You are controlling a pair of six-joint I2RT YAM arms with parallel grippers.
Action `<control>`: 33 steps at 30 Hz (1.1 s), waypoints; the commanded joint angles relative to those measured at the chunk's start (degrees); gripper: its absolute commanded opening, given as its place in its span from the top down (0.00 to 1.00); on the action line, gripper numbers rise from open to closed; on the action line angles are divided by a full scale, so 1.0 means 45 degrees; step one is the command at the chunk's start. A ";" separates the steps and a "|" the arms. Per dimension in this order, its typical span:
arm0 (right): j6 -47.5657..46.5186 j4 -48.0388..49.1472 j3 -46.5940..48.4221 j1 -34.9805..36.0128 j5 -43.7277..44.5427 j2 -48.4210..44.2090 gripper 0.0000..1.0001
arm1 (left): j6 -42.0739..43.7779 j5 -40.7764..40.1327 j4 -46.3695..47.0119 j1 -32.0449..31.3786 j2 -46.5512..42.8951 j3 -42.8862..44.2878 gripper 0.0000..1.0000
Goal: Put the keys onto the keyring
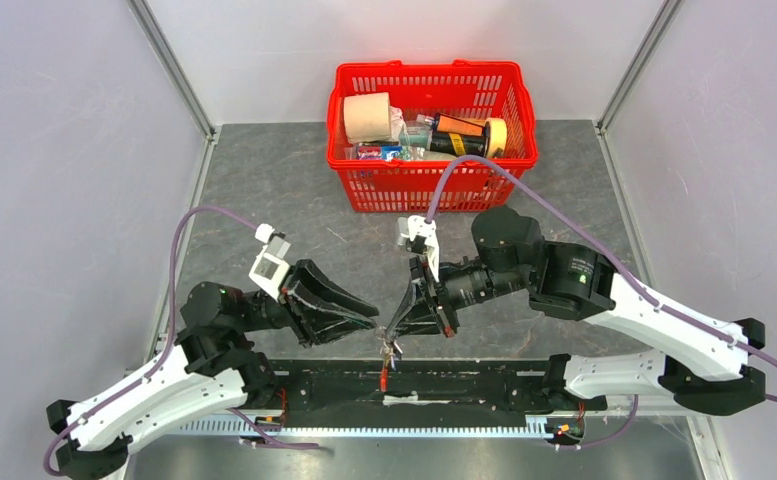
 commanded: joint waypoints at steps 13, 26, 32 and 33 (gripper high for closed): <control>-0.0670 -0.2629 0.1250 0.0063 -0.1100 0.0899 1.00 | -0.0128 0.2341 -0.2759 0.0019 0.1006 0.0819 0.64; -0.0735 -0.2855 0.1350 0.0063 -0.0767 0.1402 1.00 | -0.0586 0.2806 -0.2877 0.0020 0.1277 0.0425 0.67; -0.0739 -0.2855 0.1502 0.0063 -0.0762 0.1490 1.00 | -0.0745 0.2992 -0.2914 0.0019 0.1255 0.0242 0.73; -0.0736 -0.2855 0.1503 0.0063 -0.0753 0.1518 1.00 | -0.0728 0.2977 -0.2948 0.0019 0.1219 0.0243 0.75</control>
